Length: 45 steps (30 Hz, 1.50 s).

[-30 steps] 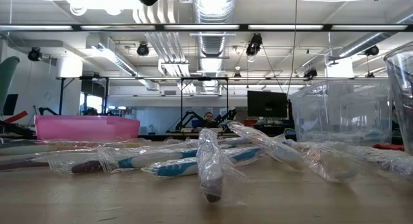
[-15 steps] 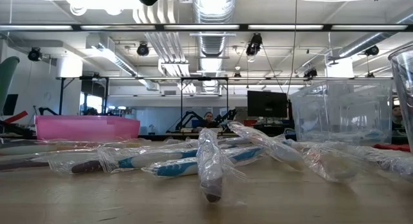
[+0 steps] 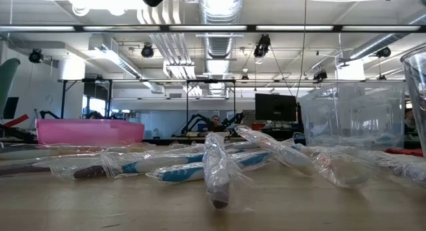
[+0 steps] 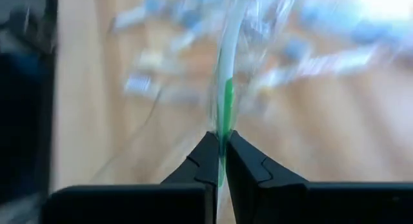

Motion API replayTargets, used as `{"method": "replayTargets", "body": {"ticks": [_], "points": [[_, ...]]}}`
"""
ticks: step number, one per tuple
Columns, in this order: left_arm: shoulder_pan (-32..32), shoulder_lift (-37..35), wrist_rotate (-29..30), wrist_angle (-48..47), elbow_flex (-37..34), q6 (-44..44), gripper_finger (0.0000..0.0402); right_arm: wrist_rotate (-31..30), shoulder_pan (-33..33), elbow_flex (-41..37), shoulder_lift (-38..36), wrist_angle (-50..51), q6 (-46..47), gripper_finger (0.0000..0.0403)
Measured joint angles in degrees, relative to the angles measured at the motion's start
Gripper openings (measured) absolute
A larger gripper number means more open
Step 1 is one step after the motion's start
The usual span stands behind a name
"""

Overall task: Pick & Place Toothbrushes
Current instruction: Put the green toothbrush into the green bin

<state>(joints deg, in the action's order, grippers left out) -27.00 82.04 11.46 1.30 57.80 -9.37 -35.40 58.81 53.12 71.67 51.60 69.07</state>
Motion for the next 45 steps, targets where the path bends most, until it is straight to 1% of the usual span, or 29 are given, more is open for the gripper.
{"method": "replayTargets", "body": {"ticks": [3, 8, 9, 11, 15, 19, 21, 23, 26, 28, 30, 35, 37, 41, 45], "points": [[0.0, 0.0, 0.3, 0.5, 0.0, 0.4, 0.0177, -12.2, 0.2, 0.0, 1.1, -2.2, -6.1, 0.0011], [0.0, 0.0, 2.4, 2.2, 0.0, 2.4, 0.0177, -31.8, 0.0, -0.2, 4.0, -12.0, -21.1, 0.0010], [0.0, 0.0, 2.6, 2.5, 0.0, 2.9, 0.0177, -34.6, -0.2, -0.3, 4.4, -13.5, -23.6, 0.0010], [0.0, 0.0, 3.0, 3.5, 0.0, 3.7, 0.0177, -37.0, -1.0, -0.3, 4.6, -15.1, -27.2, 0.0010], [0.1, 0.0, 3.1, 5.2, 0.0, 5.5, 0.0177, -36.9, -3.2, -0.3, 3.7, -15.5, -30.1, 0.0010], [0.5, 0.1, 3.6, 8.0, 0.0, 6.2, 0.0177, -39.5, -5.5, -0.3, 2.3, -16.8, -32.8, 0.0010], [0.7, 0.4, 3.6, 9.6, 0.0, 6.7, 0.0177, -39.2, -6.5, -0.3, 2.2, -17.1, -33.3, 0.0009], [1.0, 1.2, 3.6, 12.3, 0.0, 7.2, 0.0177, -37.9, -7.2, -0.3, 2.3, -18.0, -33.3, 0.0009], [1.6, 3.2, 3.6, 18.5, 0.0, 7.9, 0.0177, -37.7, -7.4, -0.3, 2.7, -20.9, -34.7, 0.0009], [2.3, 5.2, 3.6, 22.9, 0.0, 8.5, 0.0177, -37.5, -7.3, -0.3, 3.2, -25.2, -38.3, 0.0009], [2.9, 7.4, 3.4, 26.4, 0.0, 9.4, 0.0177, -35.3, -7.3, -0.3, 3.5, -31.0, -43.7, 0.0009], [3.5, 11.9, 2.7, 33.8, 0.9, 14.3, 0.0177, -24.9, -7.5, -0.3, 5.8, -49.2, -61.5, 0.0009], [3.5, 12.9, 1.6, 36.0, 1.6, 16.8, 0.0177, -22.4, -7.5, -0.3, 7.0, -55.0, -66.8, 0.0009], [3.5, 14.5, -1.6, 39.9, 3.1, 21.1, 0.0177, -20.0, -7.7, -0.3, 7.9, -61.0, -72.4, 0.0008], [3.5, 15.8, -3.0, 41.3, 5.4, 22.0, 0.0177, -19.5, -9.3, -0.3, 8.8, -64.0, -74.2, 0.0008]]}}
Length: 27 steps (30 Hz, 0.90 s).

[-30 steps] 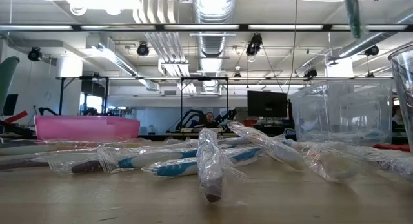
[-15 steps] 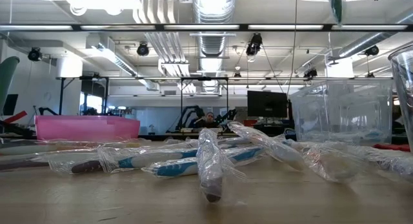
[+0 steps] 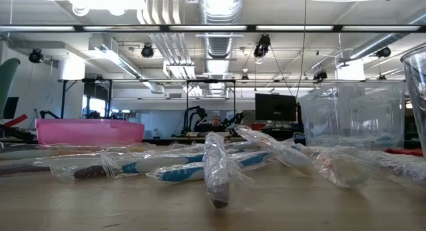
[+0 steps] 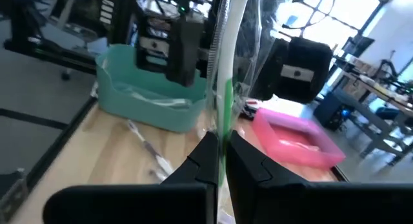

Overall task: Pick & Place Toothbrushes
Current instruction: Put the green toothbrush into the green bin

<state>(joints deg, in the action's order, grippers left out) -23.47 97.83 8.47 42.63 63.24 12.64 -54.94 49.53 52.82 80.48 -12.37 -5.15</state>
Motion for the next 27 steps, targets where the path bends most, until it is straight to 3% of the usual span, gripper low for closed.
{"method": "replayTargets", "body": {"ticks": [7, 19, 23, 27], "points": [[0.1, 2.7, 0.0, -0.1, 4.9, 2.4, 0.0177, 4.2, -3.0, 0.0, 0.7, -0.3, 0.1, 0.0008], [1.5, 5.5, 0.3, -2.6, 8.5, 2.2, 0.0174, 4.5, -3.2, 0.0, 0.6, -1.7, -1.1, 0.0008], [1.6, 5.5, 0.2, -2.6, 8.7, 1.9, 0.0154, 4.5, -3.2, 0.0, 0.6, -1.6, -1.3, 0.0008], [1.6, 5.4, 0.1, -2.6, 8.7, 1.9, 0.0109, 4.5, -3.2, 0.0, 0.6, -1.6, -1.5, 0.0008]]}}
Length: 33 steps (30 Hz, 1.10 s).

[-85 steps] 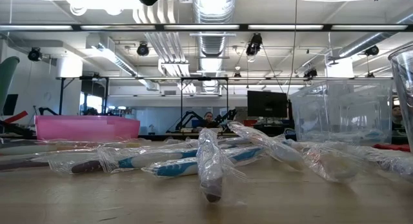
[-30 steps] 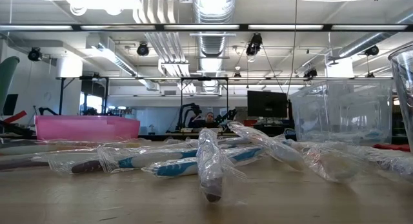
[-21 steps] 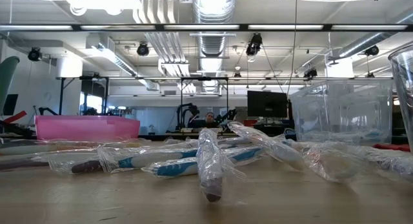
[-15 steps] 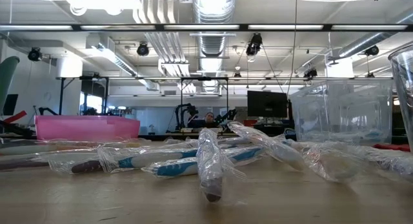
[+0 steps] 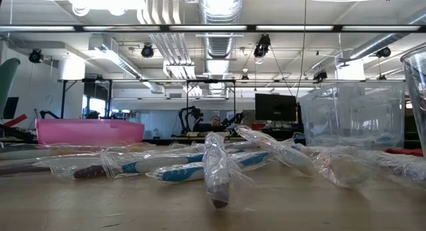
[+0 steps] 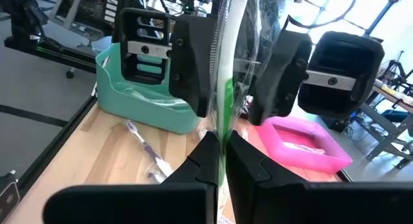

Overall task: Pick & Place Toothbrushes
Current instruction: Put the green toothbrush into the green bin

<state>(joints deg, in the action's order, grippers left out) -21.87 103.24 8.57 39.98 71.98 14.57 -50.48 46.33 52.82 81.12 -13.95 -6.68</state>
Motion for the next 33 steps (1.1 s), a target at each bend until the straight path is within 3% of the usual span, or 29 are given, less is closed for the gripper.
{"method": "replayTargets", "body": {"ticks": [7, 21, 29, 33], "points": [[0.0, -0.1, -0.1, -1.0, 0.0, 0.3, 0.0028, 0.0, 0.0, 0.0, 0.0, 0.0, 0.1, 0.0008], [0.0, -0.2, 0.0, -1.5, 0.0, 0.1, 0.0031, 0.0, 0.0, 0.0, 0.0, 0.1, 0.0, 0.0012], [0.0, -0.2, 0.0, -2.3, 0.0, -0.4, 0.0027, -0.1, 0.0, 0.0, 0.0, 0.2, 1.2, 0.0046], [0.0, -0.4, 0.5, -3.6, -0.1, -0.6, 0.0029, -5.3, 0.8, 0.0, -0.2, 1.4, 1.4, 0.0075]]}}
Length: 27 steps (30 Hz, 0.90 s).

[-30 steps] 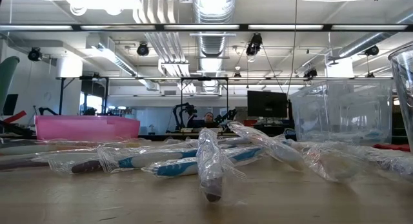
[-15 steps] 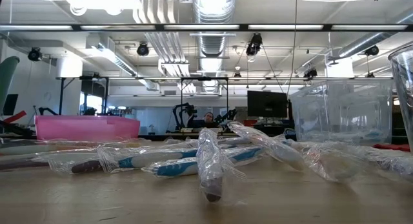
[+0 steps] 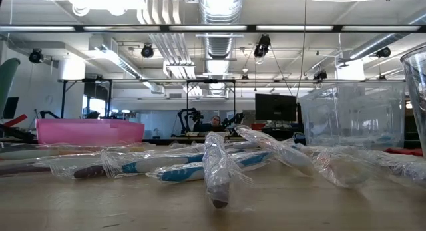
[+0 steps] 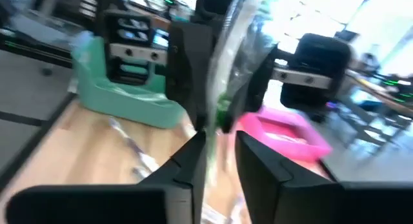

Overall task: Pick & Place Toothbrushes
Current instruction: Put the green toothbrush into the green bin

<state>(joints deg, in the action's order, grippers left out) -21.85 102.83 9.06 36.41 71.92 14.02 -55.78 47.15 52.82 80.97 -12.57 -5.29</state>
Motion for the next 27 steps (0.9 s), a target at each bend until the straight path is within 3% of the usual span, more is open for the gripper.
{"method": "replayTargets", "body": {"ticks": [4, 8, 15, 21, 27], "points": [[-0.2, -2.9, 0.0, -7.1, -0.1, -1.4, 0.0028, -9.2, 1.9, 0.0, -0.8, 5.0, 4.8, 0.0116], [-0.5, -9.8, 1.8, -19.4, -0.1, -9.4, 0.0029, -14.9, 3.2, 0.0, -2.0, 14.4, 14.3, 0.0164], [-4.5, -25.2, 10.7, -38.2, -0.1, -25.5, 0.0027, -16.2, 2.5, 0.0, -4.1, 25.3, 28.7, 0.0244], [-11.0, -35.7, 18.8, -45.7, -0.1, -38.5, 0.0027, -16.0, 1.8, 0.0, -4.1, 26.0, 30.4, 0.0291], [-20.4, -39.9, 30.8, -57.2, 0.0, -54.5, 0.0027, -15.8, 1.3, 0.0, -4.1, 26.0, 31.6, 0.0318]]}}
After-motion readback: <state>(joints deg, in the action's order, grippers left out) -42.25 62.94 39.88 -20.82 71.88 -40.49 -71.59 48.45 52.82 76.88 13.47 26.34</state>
